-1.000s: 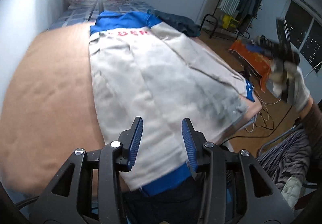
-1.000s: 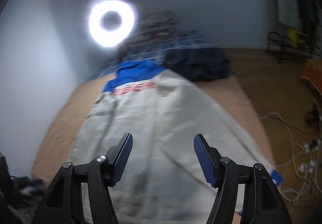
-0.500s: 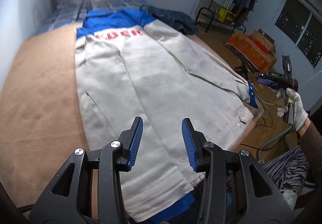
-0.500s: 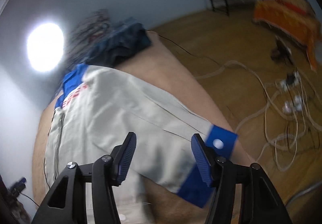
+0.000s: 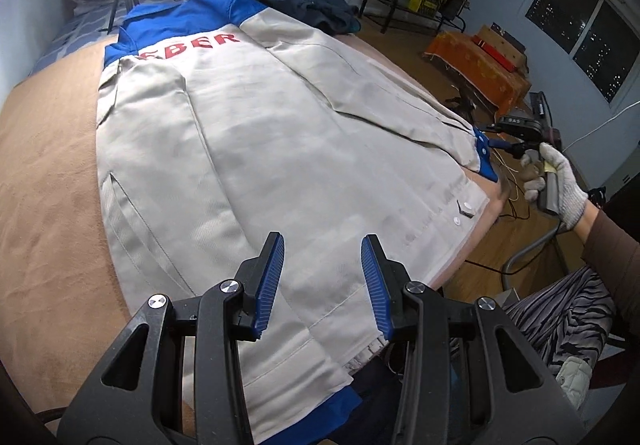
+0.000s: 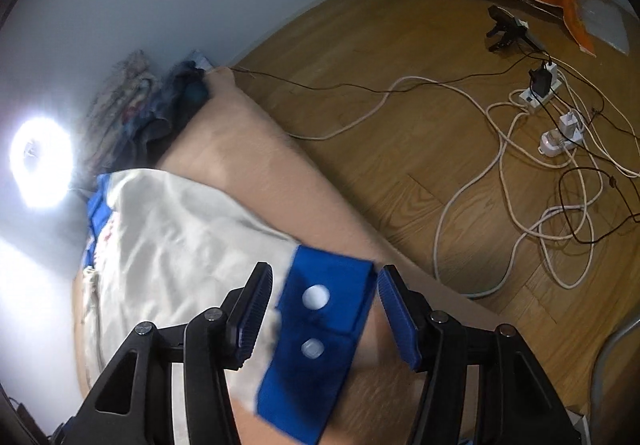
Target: Fold large clothes
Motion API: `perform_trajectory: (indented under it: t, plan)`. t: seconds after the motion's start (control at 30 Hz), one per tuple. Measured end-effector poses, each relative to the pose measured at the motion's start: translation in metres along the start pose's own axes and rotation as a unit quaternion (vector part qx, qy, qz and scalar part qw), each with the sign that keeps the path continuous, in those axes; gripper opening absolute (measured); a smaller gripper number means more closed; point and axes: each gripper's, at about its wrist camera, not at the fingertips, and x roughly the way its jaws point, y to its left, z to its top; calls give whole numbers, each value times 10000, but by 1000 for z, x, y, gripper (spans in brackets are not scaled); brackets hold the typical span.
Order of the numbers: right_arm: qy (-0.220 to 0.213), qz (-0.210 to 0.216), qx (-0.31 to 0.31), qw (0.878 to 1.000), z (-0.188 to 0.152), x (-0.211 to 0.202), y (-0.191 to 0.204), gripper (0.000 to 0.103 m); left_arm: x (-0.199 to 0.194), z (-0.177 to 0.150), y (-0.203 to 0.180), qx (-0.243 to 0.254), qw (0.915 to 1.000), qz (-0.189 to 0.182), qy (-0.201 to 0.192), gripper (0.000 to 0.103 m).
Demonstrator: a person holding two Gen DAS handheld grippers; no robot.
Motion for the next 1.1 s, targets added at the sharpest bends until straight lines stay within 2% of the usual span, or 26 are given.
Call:
perform_trajectory:
  t: [0.13,0.17,0.23,0.4,0.47,0.5,0.53,0.67,0.9,1.0,1.1]
  plan:
    - [19,-136,6,9999,0,11,-4,59,-1,0,2,-57,10000,-22,-11,41]
    - [6,-108,52,9999,1,12,-7,59,0,0,3,-71,10000,-28,-4,41]
    - [-22,67,176,9998,1,10,-12,48,1,0,4,-103,9999,-42,39,41]
    - [19,198,186,9996,2,11,-13,47,4,0,4,-116,9998,-81,100,41]
    - [-9,154,186,9997,2,12,-13,36,4,0,2,-72,9999,-62,88,41]
    - [-60,107,147,9998,2,11,-12,20,4,0,2,-57,9999,-56,82,41]
    - [-101,78,118,9998,2,9,-11,9,3,-1,1,-44,9999,-49,77,41]
    - [-356,248,-123,9990,1,-13,5,2,3,-1,0,1,10000,-10,67,41]
    - [-436,1209,-530,9903,-20,-54,52,0,1,2,-1,-7,10000,-61,24,41]
    - [-229,1739,-931,9801,-41,-68,90,0,-1,3,0,-37,10000,-49,-37,41]
    - [4,2127,-1598,9640,-67,-77,136,0,-3,6,7,-200,9997,-53,-103,41]
